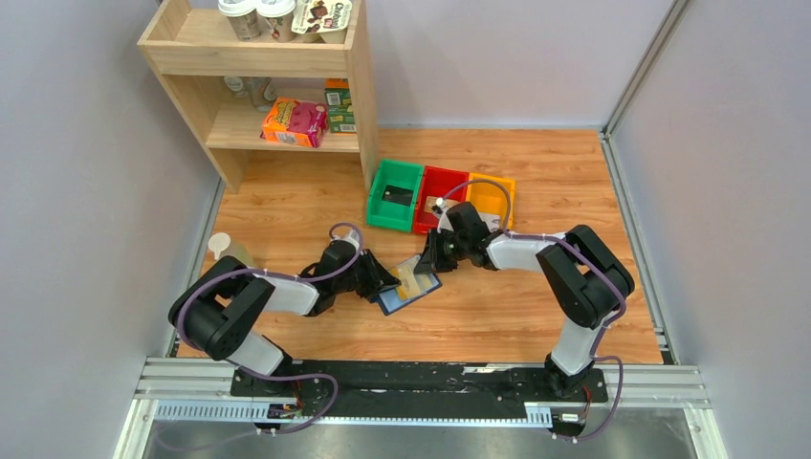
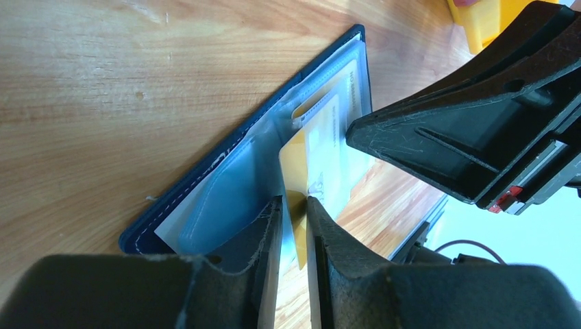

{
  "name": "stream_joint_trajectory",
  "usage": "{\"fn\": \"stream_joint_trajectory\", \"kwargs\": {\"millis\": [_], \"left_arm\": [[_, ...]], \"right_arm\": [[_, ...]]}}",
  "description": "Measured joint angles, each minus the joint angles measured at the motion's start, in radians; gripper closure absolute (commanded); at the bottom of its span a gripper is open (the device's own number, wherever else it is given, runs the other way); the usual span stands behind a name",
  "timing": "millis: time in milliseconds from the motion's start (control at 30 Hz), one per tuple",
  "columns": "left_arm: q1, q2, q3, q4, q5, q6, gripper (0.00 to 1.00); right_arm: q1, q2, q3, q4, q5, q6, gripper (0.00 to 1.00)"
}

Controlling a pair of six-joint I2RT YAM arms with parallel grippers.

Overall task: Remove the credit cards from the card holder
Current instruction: Remove the credit card from the card holder, then place the credit card in the storage box.

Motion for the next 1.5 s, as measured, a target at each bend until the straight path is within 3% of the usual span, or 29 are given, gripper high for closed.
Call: {"fn": "stream_joint_trajectory", "kwargs": {"millis": [167,433,733,833,1033,1133,1300,1500], "left_arm": [[0.000,0.017,0.000,0.022,0.007,-0.008,1.00],[0.002,-0.079,-0.051,0.013,-0.015,-0.008,1.00],[0.008,-0.364,-0.081,-0.208,-0.084,0.062,1.00],[0.008,-0.460,-0.081,-0.273,-0.108,0.100,1.00],[0.008,-0.618,-0.080,-0.325,-0.134,0.156,1.00],[0.008,-0.667,-0.079,-0.323,-0.134,0.168,1.00],[0.008,-0.727,-0.054,-0.275,-0.132,0.175,1.00],[0.008,-0.737,0.005,-0.129,-0.134,0.159,1.00]], "right_arm": [[0.000,0.001,0.000,0.000,0.000,0.002,0.88],[-0.005,0.002,0.000,0.001,-0.001,0.003,0.88],[-0.007,-0.022,0.004,-0.039,0.016,0.001,0.80],[-0.010,-0.062,0.015,-0.100,0.035,-0.001,0.71],[-0.011,-0.226,0.067,-0.171,0.060,0.000,0.38],[-0.011,-0.340,0.071,-0.168,0.074,0.016,0.29],[-0.011,-0.536,0.021,-0.093,0.092,0.087,0.27],[-0.008,-0.689,-0.116,0.050,0.097,0.209,0.32]]}}
